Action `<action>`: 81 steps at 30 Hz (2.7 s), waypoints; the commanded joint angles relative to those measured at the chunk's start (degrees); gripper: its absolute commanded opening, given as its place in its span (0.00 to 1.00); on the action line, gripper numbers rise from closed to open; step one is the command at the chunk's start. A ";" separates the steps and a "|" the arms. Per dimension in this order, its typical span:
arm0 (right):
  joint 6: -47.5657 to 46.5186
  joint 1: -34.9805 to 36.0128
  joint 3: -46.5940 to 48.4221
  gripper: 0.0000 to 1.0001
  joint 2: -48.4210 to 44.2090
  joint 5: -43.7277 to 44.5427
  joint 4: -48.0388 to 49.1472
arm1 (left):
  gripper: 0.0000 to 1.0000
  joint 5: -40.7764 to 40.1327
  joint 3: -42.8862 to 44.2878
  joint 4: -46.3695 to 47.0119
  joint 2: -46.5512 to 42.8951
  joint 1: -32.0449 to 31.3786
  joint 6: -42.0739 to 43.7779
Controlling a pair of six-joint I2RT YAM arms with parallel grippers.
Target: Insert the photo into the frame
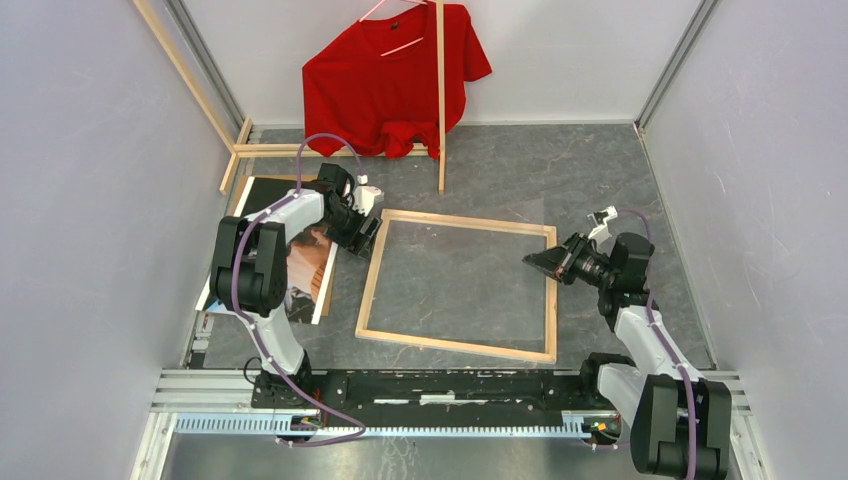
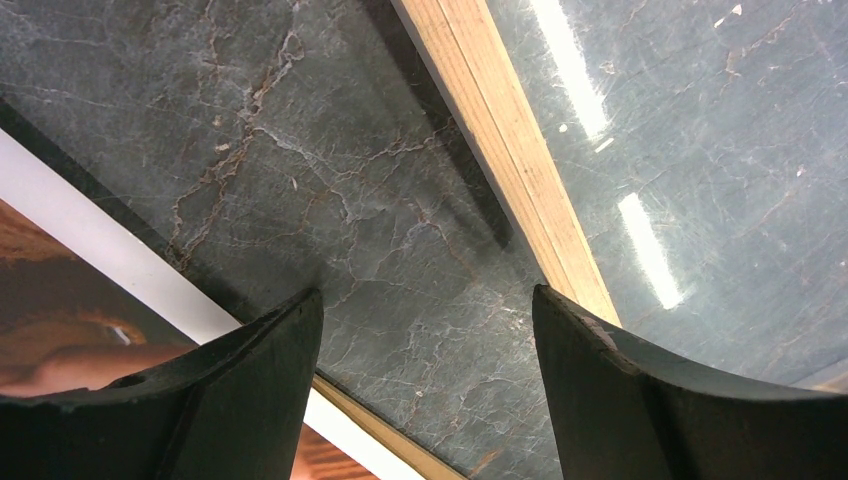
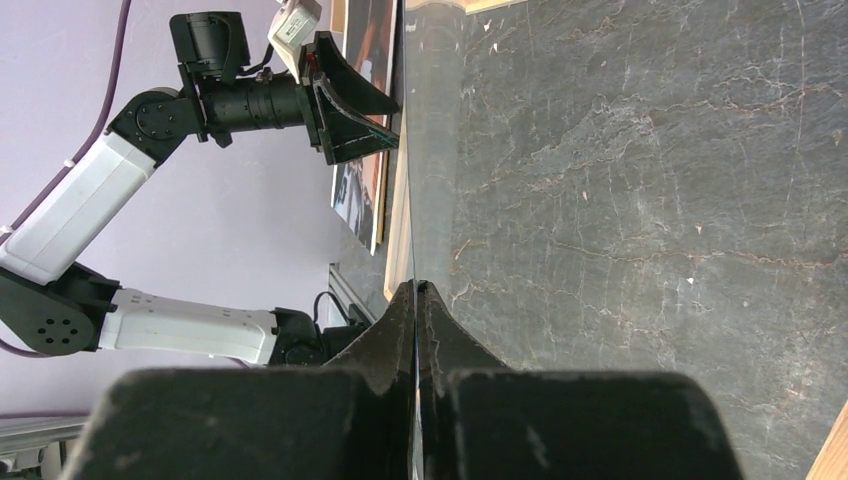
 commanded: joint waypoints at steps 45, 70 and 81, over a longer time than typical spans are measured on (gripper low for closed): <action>-9.47 -0.77 7.71 0.00 2.49 -0.82 -10.62 | 0.82 0.52 0.55 1.28 0.71 -0.53 -1.49; 2.32 -1.22 -2.78 0.00 1.42 -3.50 12.14 | 0.81 0.98 -0.42 2.05 2.03 -0.62 -1.56; 22.24 -1.21 -10.73 0.00 -0.34 -3.55 38.45 | 0.80 0.53 -0.92 2.04 1.92 -0.62 -1.30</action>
